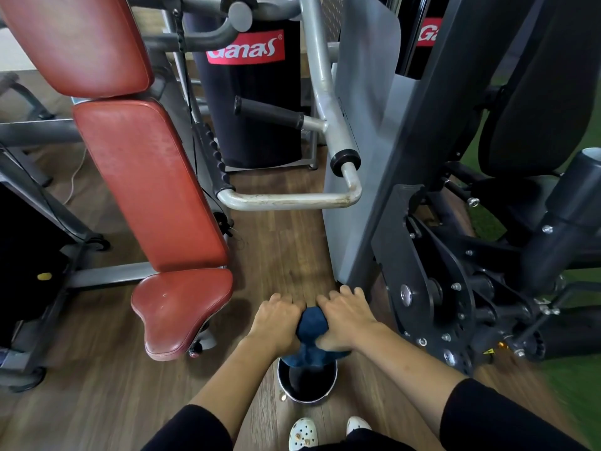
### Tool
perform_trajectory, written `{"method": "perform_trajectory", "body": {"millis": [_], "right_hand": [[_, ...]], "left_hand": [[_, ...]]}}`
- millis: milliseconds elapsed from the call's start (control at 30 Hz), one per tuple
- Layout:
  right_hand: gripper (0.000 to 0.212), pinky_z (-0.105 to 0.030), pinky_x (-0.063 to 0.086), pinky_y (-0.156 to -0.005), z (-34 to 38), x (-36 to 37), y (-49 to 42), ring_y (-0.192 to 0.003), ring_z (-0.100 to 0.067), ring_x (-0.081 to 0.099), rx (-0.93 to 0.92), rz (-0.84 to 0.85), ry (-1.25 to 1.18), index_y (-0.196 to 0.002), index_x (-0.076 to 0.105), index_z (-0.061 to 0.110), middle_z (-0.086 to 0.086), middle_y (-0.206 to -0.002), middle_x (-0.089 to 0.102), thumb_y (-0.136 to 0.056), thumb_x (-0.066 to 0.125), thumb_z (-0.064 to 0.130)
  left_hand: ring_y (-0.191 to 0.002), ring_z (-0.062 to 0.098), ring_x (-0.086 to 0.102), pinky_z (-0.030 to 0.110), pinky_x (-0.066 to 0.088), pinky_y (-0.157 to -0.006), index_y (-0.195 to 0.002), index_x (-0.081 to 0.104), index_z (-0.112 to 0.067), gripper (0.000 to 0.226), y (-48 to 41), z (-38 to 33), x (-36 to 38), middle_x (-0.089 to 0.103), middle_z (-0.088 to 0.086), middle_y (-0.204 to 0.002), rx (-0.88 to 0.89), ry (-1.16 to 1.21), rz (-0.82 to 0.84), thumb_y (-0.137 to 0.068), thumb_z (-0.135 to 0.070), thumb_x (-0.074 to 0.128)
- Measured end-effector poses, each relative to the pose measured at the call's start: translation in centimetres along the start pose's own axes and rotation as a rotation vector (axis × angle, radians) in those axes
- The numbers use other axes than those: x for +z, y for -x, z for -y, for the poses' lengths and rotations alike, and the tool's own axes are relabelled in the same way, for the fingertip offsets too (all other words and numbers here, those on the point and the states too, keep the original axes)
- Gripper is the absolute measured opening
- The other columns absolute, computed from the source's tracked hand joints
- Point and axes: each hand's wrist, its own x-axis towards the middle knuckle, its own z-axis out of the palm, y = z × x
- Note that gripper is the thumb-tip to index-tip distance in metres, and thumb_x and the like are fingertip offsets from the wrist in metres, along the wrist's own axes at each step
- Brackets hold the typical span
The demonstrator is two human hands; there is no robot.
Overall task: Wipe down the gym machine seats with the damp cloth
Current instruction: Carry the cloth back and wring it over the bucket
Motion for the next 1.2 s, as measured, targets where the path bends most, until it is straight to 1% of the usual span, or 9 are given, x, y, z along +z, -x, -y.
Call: {"method": "perform_trajectory", "body": {"millis": [133,267,367,500,667,800,967,1100,1200], "right_hand": [[0.047,-0.042,0.030,-0.093,0.2,-0.1,0.3,-0.112,-0.029,0.037,0.015,0.047,-0.081,-0.116,0.048,0.014,-0.008,-0.119,0.051,-0.083,0.045,0.048],[0.037,-0.044,0.032,-0.090,0.5,-0.2,0.4,-0.111,-0.028,0.041,0.005,0.011,0.004,-0.116,0.051,0.014,-0.006,-0.117,0.054,-0.084,0.054,0.032],[0.028,-0.045,0.031,-0.088,0.8,-0.3,0.5,-0.108,-0.028,0.044,0.015,-0.021,0.098,-0.109,0.056,0.016,-0.004,-0.110,0.057,-0.082,0.058,0.025],[0.022,-0.046,0.029,-0.089,1.0,-0.1,0.5,-0.109,-0.028,0.043,0.039,-0.067,0.149,-0.104,0.060,0.017,-0.002,-0.107,0.058,-0.082,0.059,0.022],[0.027,-0.048,0.025,-0.100,1.2,0.1,0.0,-0.113,-0.024,0.040,0.004,-0.125,0.209,-0.106,0.063,0.020,0.000,-0.111,0.056,-0.083,0.060,0.033],[0.031,-0.050,0.013,-0.111,0.9,0.3,-0.5,-0.113,-0.021,0.043,-0.055,-0.182,0.174,-0.102,0.064,0.019,0.001,-0.108,0.059,-0.082,0.057,0.042],[0.036,-0.035,0.032,-0.092,0.4,-0.2,-0.7,-0.100,-0.025,0.057,-0.105,-0.052,-0.152,-0.094,0.046,0.018,-0.003,-0.099,0.064,-0.074,0.071,0.035],[0.061,-0.039,0.039,-0.092,0.3,-0.1,-0.7,-0.104,-0.026,0.058,-0.064,0.010,-0.250,-0.110,0.040,0.013,-0.004,-0.111,0.062,-0.069,0.081,0.031],[0.054,-0.040,0.042,-0.091,0.3,0.5,-1.0,-0.102,-0.026,0.059,-0.071,-0.003,-0.210,-0.110,0.053,0.015,-0.004,-0.107,0.065,-0.069,0.080,0.037]], "left_hand": [[-0.102,0.024,0.048,0.030,0.044,-0.085,-0.106,0.055,-0.013,0.044,0.0,0.4,0.4,0.053,0.006,-0.105,0.015,0.154,0.064,-0.071,-0.036,0.068],[-0.104,0.026,0.045,0.034,0.041,-0.090,-0.100,0.055,-0.011,0.038,0.4,0.4,0.5,0.050,0.007,-0.100,-0.024,0.283,0.094,-0.083,-0.045,0.053],[-0.110,0.028,0.042,0.037,0.039,-0.091,-0.110,0.054,-0.008,0.037,0.5,0.1,0.6,0.051,0.012,-0.115,-0.029,0.176,0.064,-0.091,-0.039,0.043],[-0.110,0.025,0.040,0.036,0.037,-0.088,-0.113,0.053,-0.012,0.039,0.7,0.0,0.1,0.047,0.007,-0.117,-0.006,0.011,-0.015,-0.088,-0.041,0.047],[-0.108,0.022,0.035,0.033,0.037,-0.085,-0.110,0.056,-0.017,0.041,0.7,0.1,-0.1,0.041,0.001,-0.118,0.015,-0.049,-0.120,-0.081,-0.046,0.054],[-0.107,0.022,0.044,0.035,0.036,-0.083,-0.101,0.052,-0.018,0.037,0.4,0.4,-0.3,0.051,-0.002,-0.113,0.028,0.014,-0.090,-0.075,-0.042,0.061],[-0.085,0.035,0.060,0.034,0.037,-0.063,-0.090,0.031,-0.017,0.032,0.3,1.0,-0.3,0.060,0.009,-0.090,-0.014,0.280,-0.024,-0.076,-0.019,0.060],[-0.090,0.031,0.059,0.035,0.040,-0.069,-0.096,0.028,-0.017,0.038,0.3,1.1,0.0,0.059,0.008,-0.098,0.013,0.282,-0.040,-0.077,-0.015,0.062],[-0.098,0.027,0.058,0.036,0.044,-0.079,-0.109,0.039,-0.016,0.046,0.1,1.3,0.4,0.056,0.005,-0.109,0.051,0.222,-0.064,-0.074,-0.022,0.069]]}}
